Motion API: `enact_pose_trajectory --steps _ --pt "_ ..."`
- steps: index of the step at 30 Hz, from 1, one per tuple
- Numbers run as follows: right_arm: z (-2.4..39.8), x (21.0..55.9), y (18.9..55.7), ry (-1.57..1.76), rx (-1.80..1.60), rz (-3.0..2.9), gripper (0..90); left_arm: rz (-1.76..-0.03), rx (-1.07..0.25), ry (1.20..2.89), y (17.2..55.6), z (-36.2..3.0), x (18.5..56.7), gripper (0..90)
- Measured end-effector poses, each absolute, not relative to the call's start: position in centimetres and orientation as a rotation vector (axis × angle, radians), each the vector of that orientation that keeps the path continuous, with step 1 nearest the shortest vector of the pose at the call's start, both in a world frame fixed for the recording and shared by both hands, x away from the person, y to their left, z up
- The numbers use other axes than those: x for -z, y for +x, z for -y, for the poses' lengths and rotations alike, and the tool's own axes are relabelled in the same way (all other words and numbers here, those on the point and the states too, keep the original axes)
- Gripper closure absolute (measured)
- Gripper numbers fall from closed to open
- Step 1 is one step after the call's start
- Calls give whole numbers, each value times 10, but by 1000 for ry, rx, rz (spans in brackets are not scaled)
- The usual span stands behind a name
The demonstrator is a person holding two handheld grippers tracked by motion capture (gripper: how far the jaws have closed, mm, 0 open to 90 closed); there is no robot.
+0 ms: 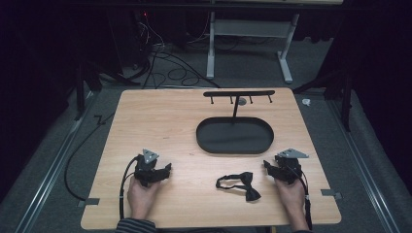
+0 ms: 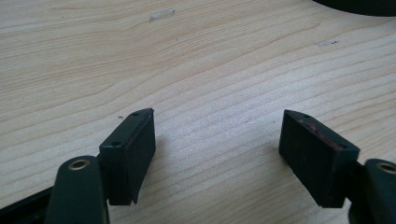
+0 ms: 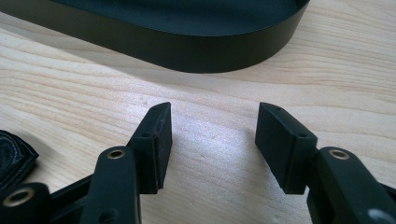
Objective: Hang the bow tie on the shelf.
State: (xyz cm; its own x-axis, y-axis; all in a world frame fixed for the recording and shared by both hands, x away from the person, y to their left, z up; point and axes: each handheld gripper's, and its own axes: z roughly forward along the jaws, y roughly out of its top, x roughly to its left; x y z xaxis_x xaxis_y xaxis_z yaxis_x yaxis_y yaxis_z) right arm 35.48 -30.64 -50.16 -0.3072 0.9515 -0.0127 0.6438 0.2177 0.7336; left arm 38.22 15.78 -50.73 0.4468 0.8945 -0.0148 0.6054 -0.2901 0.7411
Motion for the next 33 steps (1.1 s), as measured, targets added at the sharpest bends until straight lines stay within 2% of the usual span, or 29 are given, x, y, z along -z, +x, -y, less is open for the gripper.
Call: enact_pose_trajectory --steps 18,27,33 --pt "306 502 355 1477 -882 -2032 449 -1253 -538 2010 382 -158 507 277" --pt "305 502 356 1453 -879 -2060 400 -1252 -536 2010 382 -158 507 276" --pt "304 501 357 1457 -873 -2058 417 -1251 -536 2010 382 -158 507 275"
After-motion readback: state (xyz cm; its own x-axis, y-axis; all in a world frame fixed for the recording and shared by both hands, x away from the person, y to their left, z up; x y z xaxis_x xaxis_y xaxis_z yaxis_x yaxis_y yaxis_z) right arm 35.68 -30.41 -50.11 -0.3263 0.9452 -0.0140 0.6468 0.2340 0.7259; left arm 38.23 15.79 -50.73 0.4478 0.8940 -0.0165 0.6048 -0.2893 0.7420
